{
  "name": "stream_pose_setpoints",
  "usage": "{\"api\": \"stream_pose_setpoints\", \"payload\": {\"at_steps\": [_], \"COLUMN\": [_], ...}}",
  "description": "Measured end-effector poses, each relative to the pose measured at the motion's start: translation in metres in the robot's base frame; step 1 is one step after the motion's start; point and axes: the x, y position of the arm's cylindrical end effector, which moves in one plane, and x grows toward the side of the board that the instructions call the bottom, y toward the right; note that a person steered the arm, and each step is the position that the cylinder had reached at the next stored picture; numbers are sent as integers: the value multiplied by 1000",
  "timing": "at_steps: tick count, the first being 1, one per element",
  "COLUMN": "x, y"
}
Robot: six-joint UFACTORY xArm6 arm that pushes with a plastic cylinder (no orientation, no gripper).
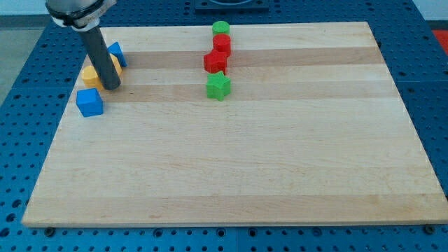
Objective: Slightly move the yellow heart into the yellow hexagon
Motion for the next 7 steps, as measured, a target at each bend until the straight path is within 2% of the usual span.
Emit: {"api": "stream_pose_setpoints", "payload": {"at_steps": [1, 2, 4, 5, 6, 7], "x": [27, 88, 75, 71, 69, 68], "y": [52, 49, -61, -49, -77, -76]}}
